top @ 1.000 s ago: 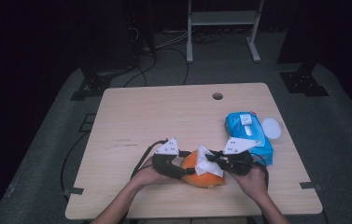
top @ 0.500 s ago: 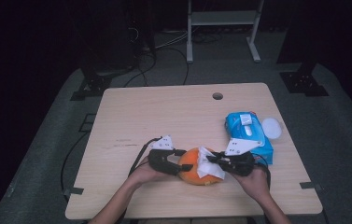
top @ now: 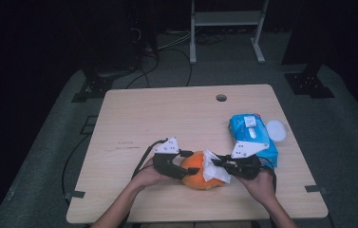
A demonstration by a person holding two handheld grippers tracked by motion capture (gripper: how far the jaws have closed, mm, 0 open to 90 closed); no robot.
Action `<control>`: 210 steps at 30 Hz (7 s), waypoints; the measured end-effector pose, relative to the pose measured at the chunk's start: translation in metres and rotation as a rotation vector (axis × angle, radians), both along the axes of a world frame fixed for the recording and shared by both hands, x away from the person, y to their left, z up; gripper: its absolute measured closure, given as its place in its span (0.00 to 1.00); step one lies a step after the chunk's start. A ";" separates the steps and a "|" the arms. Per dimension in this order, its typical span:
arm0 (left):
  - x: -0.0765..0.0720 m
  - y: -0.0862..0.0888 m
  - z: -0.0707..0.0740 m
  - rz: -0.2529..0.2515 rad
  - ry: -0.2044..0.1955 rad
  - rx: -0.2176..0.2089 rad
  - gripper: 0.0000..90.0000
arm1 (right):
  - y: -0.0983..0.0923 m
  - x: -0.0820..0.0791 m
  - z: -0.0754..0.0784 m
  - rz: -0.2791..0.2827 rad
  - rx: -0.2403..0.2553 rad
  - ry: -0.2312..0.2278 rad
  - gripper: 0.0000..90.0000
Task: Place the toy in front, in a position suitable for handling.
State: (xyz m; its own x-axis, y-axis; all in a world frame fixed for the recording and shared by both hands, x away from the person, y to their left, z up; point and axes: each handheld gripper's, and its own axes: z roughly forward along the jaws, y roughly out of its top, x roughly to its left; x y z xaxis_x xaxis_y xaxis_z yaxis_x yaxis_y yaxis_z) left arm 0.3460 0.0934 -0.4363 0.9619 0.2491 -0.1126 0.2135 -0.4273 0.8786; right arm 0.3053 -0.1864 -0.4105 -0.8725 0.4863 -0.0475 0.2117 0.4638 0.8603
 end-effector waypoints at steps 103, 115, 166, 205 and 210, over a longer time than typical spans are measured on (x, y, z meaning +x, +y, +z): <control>-0.006 -0.002 -0.001 -0.019 -0.120 0.058 0.40 | -0.006 0.017 -0.011 -0.029 0.090 0.099 0.91; -0.001 0.012 -0.011 -0.006 -0.030 0.051 0.35 | -0.018 0.015 -0.020 -0.111 0.051 0.117 0.91; -0.001 0.003 -0.004 0.011 -0.023 0.071 0.31 | 0.003 0.006 -0.005 -0.039 0.109 0.071 0.90; -0.007 -0.010 0.004 0.081 -0.044 0.018 0.13 | 0.010 0.002 -0.002 -0.033 0.074 0.023 0.91; -0.010 -0.011 0.005 0.077 -0.041 0.009 0.29 | 0.002 0.007 -0.004 -0.058 0.088 0.046 0.90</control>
